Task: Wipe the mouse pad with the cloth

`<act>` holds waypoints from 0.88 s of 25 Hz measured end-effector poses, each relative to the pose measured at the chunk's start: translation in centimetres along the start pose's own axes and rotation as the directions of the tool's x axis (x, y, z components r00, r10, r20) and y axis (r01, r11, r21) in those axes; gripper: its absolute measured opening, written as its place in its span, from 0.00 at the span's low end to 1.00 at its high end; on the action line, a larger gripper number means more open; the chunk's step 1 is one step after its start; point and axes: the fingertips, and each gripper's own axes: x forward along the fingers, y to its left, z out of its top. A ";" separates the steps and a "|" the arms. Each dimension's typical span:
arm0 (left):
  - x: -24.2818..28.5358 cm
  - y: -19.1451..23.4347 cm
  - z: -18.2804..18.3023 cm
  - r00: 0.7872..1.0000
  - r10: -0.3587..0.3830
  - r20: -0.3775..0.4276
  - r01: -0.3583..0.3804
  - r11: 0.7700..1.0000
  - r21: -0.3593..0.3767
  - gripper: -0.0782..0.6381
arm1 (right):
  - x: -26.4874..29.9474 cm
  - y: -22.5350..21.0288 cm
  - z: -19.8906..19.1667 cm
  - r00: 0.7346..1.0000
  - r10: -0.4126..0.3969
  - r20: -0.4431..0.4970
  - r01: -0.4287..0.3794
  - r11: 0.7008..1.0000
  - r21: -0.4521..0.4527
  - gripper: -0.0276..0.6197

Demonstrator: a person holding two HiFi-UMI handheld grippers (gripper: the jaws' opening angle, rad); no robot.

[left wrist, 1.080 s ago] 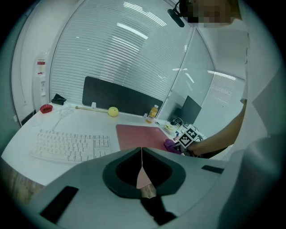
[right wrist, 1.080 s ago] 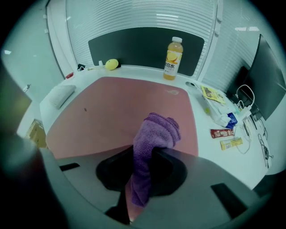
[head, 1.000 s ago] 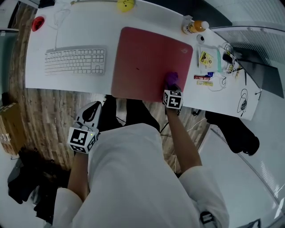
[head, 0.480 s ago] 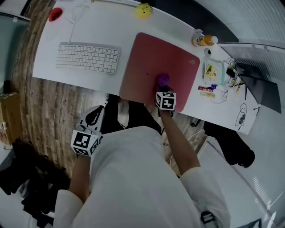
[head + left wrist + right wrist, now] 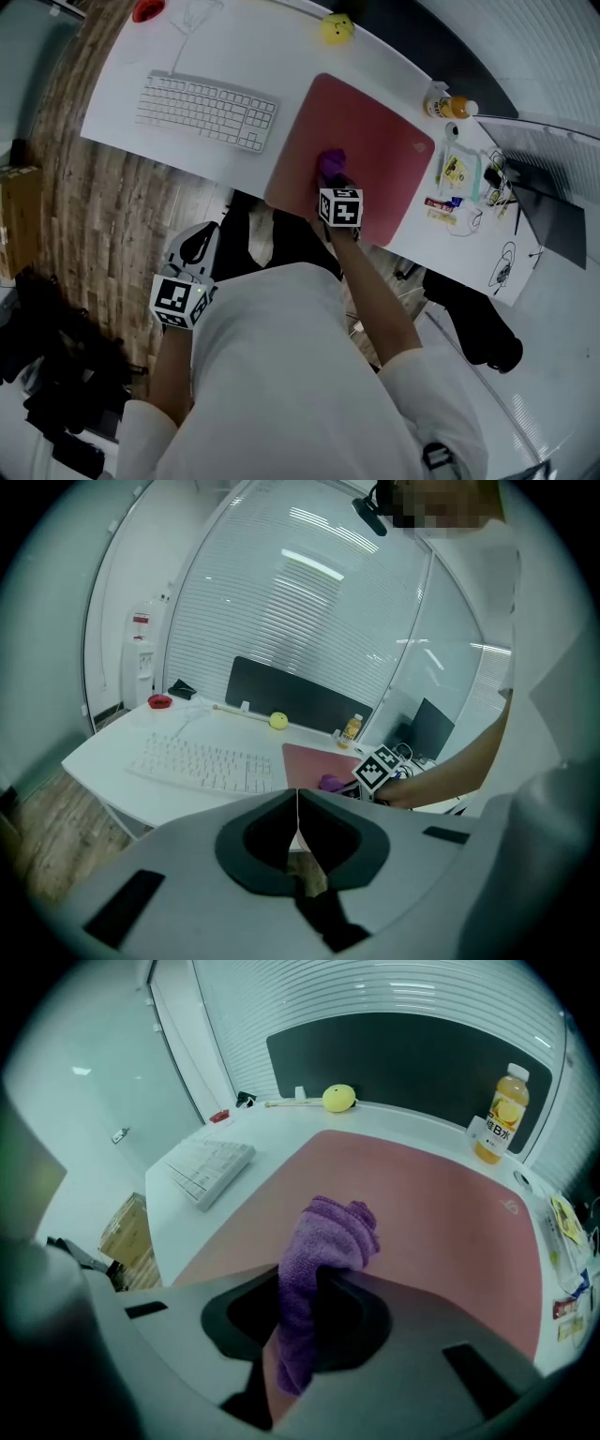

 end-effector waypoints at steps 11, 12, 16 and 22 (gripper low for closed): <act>-1.1 1.7 -0.5 0.998 0.063 0.020 -0.062 0.997 -0.049 0.14 | 1.9 5.3 2.3 0.996 0.090 -0.002 -0.090 0.993 -0.082 0.17; -1.1 1.8 -0.5 0.998 0.067 0.022 -0.066 0.996 -0.052 0.14 | 2.1 5.9 2.5 0.995 0.102 -0.001 -0.102 0.991 -0.090 0.17; -1.1 2.0 -0.6 0.997 0.080 0.020 -0.079 0.995 -0.063 0.14 | 2.6 8.0 3.3 0.989 0.148 0.002 -0.147 0.982 -0.115 0.17; -0.9 1.8 -0.3 0.995 0.102 0.021 -0.100 0.993 -0.066 0.14 | 3.1 10.0 4.1 0.974 0.226 0.015 -0.224 0.971 -0.085 0.17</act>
